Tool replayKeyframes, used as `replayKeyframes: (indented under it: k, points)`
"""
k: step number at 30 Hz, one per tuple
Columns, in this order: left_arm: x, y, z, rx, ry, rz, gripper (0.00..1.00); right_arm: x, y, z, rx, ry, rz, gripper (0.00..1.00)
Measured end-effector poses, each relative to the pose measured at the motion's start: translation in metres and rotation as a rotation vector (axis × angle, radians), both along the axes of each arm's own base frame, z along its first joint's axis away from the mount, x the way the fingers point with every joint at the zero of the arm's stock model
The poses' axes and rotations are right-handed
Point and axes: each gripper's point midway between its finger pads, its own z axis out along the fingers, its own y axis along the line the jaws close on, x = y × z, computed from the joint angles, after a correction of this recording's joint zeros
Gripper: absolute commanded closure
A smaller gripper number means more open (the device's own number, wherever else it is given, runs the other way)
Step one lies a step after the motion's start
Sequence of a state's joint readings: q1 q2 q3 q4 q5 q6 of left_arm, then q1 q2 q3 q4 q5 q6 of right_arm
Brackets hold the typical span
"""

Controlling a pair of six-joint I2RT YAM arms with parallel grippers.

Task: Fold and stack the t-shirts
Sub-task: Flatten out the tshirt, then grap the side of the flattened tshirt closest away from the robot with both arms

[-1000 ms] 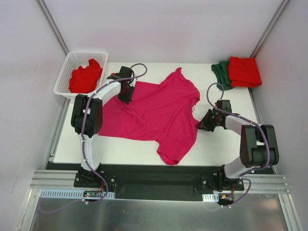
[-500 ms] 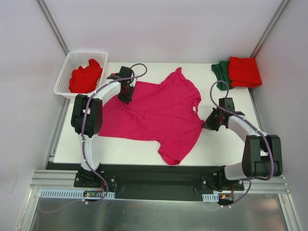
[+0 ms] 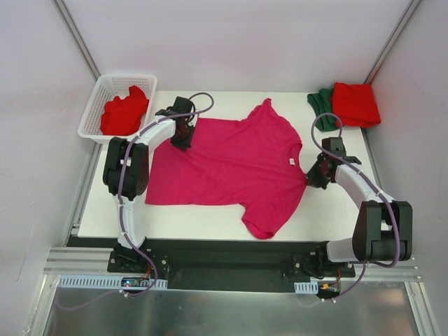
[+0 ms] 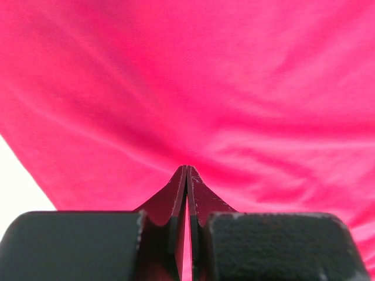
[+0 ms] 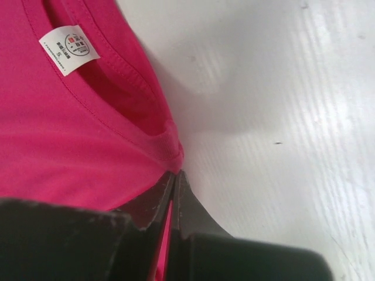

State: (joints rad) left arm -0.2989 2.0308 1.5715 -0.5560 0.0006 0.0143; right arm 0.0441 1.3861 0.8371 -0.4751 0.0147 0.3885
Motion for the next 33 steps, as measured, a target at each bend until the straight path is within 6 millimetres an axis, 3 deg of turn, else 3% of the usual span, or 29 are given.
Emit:
replayKeyframes:
  k: [10, 16, 19, 20, 22, 23, 29, 33]
  points:
    - [-0.002, 0.002, 0.000, 0.009, 0.001, 0.004, 1.00, -0.003, -0.041, 0.011, -0.047, -0.012, -0.132, 0.99]
    - [-0.004, 0.003, -0.001, 0.010, 0.004, 0.004, 1.00, -0.008, -0.054, 0.011, -0.056, 0.002, -0.172, 0.99]
    - [-0.003, 0.003, 0.000, 0.009, 0.002, 0.004, 1.00, -0.008, -0.057, 0.012, -0.057, 0.001, -0.176, 0.77]
    - [-0.003, 0.003, 0.001, 0.009, 0.000, 0.004, 1.00, -0.007, -0.057, 0.012, -0.057, 0.000, -0.175, 0.62]
    - [-0.004, 0.003, 0.004, 0.007, -0.007, 0.004, 1.00, -0.007, -0.057, 0.013, -0.063, -0.002, -0.170, 0.44]
    - [-0.005, 0.003, 0.007, 0.006, -0.010, 0.004, 1.00, -0.008, -0.058, 0.014, -0.067, -0.005, -0.169, 0.39]
    - [-0.005, 0.002, 0.037, -0.020, -0.078, 0.003, 1.00, -0.011, -0.064, 0.035, -0.105, -0.068, -0.173, 0.34]
    - [-0.024, -0.003, 0.060, -0.093, -0.104, 0.013, 1.00, -0.015, -0.060, 0.052, -0.108, -0.124, -0.154, 0.34]
